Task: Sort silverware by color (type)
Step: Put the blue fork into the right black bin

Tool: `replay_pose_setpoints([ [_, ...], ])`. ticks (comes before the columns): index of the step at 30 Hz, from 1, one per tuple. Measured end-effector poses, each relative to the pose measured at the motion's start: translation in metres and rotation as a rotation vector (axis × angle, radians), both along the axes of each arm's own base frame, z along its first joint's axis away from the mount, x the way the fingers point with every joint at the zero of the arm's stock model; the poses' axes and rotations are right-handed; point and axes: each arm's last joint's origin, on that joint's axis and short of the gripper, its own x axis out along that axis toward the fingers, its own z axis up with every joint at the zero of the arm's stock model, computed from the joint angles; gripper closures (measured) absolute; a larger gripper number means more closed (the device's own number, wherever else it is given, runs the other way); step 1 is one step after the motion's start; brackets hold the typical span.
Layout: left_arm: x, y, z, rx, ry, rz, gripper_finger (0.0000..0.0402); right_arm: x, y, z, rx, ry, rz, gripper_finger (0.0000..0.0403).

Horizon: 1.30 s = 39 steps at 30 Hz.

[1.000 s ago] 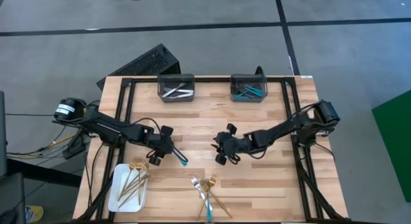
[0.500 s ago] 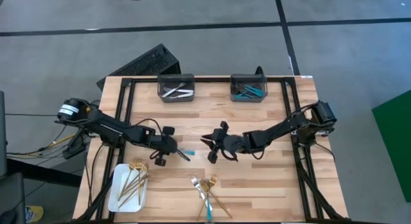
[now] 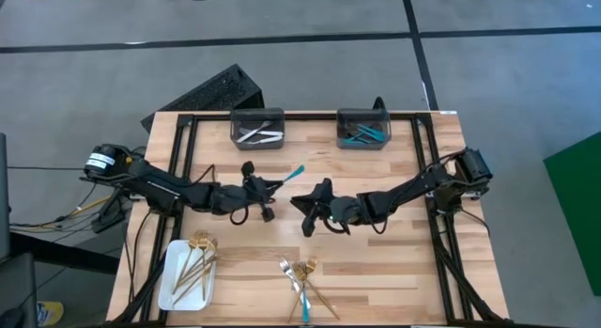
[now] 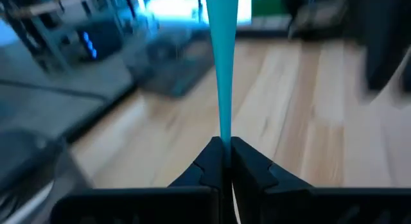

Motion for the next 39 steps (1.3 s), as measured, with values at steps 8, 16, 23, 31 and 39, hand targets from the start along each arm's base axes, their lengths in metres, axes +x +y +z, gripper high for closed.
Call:
replay_pose_setpoints([
  [8, 0.006, -0.016, 0.019, 0.07, -0.14, -0.286, 0.0399, 0.003, -0.009, 0.005, -0.008, -0.045, -0.024, 0.0295],
  [16, 0.003, -0.027, 0.017, 0.114, -0.104, -0.31, 0.0399, 0.004, -0.007, 0.018, -0.126, -0.135, 0.0, 0.0219],
  [23, 0.004, -0.028, 0.019, 0.122, -0.122, -0.333, 0.0399, 0.004, -0.008, 0.017, -0.134, -0.127, -0.001, 0.0255],
  [31, 0.004, -0.029, 0.019, 0.121, -0.12, -0.368, 0.0399, 0.004, -0.006, 0.017, -0.193, -0.106, 0.023, 0.0388],
  [39, 0.004, -0.029, 0.018, 0.098, -0.121, -0.375, 0.0395, 0.004, -0.006, 0.017, -0.232, -0.089, 0.027, 0.039],
])
